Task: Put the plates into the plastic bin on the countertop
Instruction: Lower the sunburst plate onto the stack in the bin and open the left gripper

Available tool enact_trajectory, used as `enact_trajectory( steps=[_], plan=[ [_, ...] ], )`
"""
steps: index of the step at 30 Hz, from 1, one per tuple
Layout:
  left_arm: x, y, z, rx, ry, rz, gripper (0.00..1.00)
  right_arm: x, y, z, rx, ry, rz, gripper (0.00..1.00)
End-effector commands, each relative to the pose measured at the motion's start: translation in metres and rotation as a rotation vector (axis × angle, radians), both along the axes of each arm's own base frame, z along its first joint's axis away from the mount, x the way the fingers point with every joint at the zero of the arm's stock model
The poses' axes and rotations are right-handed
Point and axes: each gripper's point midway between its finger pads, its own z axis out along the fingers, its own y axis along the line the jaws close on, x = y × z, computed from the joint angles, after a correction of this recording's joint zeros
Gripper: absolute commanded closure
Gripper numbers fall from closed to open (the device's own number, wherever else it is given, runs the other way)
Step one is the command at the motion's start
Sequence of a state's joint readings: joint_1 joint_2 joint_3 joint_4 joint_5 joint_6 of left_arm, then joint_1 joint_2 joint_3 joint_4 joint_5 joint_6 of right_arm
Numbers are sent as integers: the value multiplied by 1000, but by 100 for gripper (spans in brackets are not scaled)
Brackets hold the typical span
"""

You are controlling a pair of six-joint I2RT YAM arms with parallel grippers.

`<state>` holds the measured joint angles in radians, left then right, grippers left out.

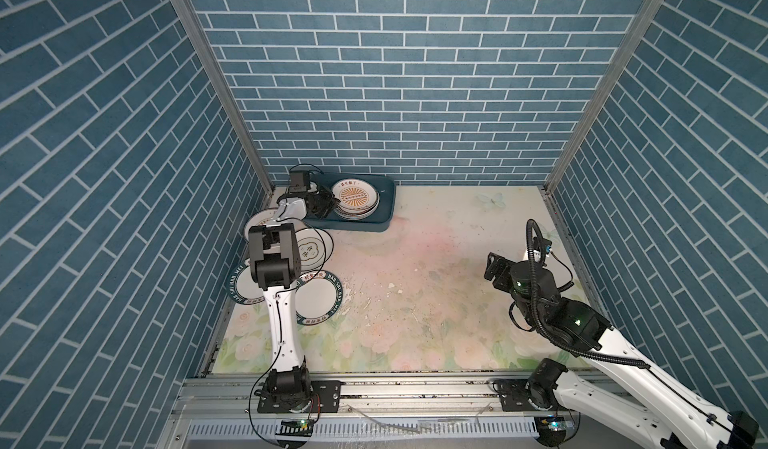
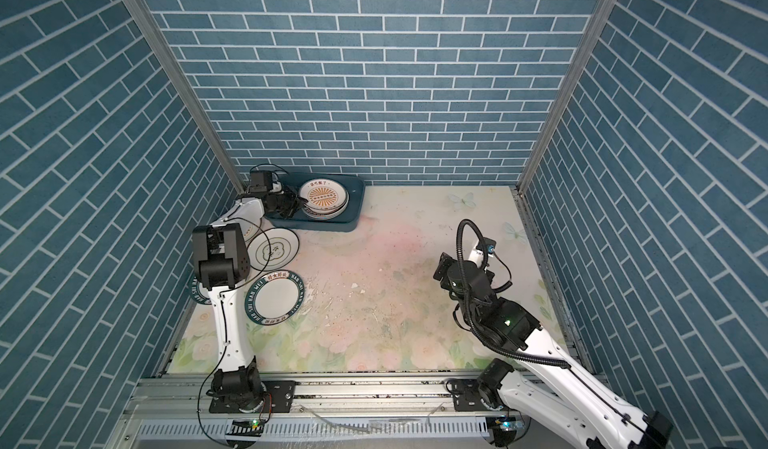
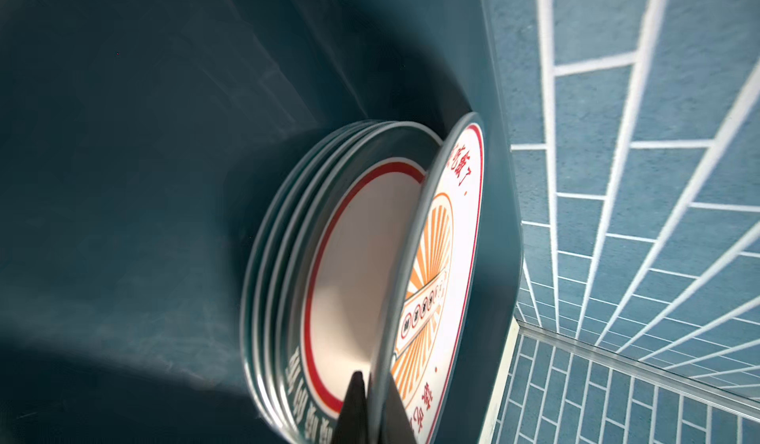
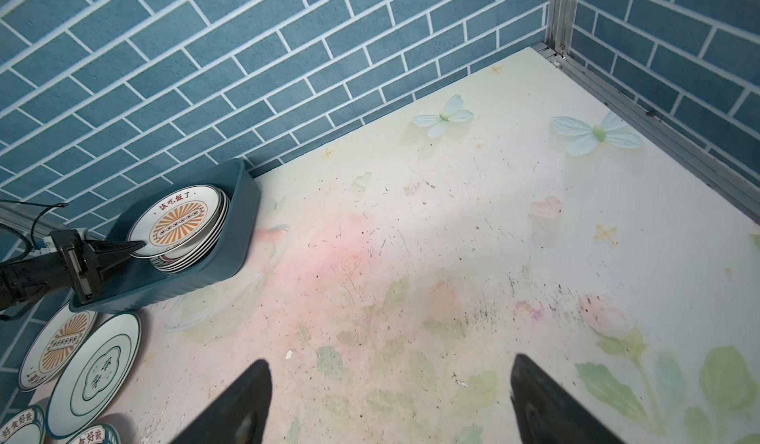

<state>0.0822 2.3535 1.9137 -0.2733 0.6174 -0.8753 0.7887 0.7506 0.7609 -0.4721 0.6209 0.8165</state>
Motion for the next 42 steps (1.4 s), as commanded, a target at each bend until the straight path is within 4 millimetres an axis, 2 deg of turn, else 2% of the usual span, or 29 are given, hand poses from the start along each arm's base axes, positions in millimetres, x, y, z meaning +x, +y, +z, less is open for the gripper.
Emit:
enact_trajectory(
  steps=[1,12,15,19,25,32,38,42],
  plan=[
    [12,-9,6,-6,-48,-20,100,0,-8,-4,18,7,-56,10],
    [8,-3,-3,33,-35,23,100,-2,-10,-8,45,8,-68,10],
    [8,-1,-6,37,-29,35,95,-1,-8,-10,46,15,-66,10],
    [6,0,-11,41,-4,45,94,-1,-7,-10,49,17,-61,10],
    [3,3,-18,58,23,56,81,-1,-6,-12,53,24,-62,10],
    [4,4,-26,66,47,53,75,0,-5,-11,50,27,-62,10],
    [1,5,-33,89,81,36,51,0,-5,-12,51,32,-66,10],
    [-1,8,-30,124,91,23,43,0,-4,-14,55,38,-64,10]
  ],
)
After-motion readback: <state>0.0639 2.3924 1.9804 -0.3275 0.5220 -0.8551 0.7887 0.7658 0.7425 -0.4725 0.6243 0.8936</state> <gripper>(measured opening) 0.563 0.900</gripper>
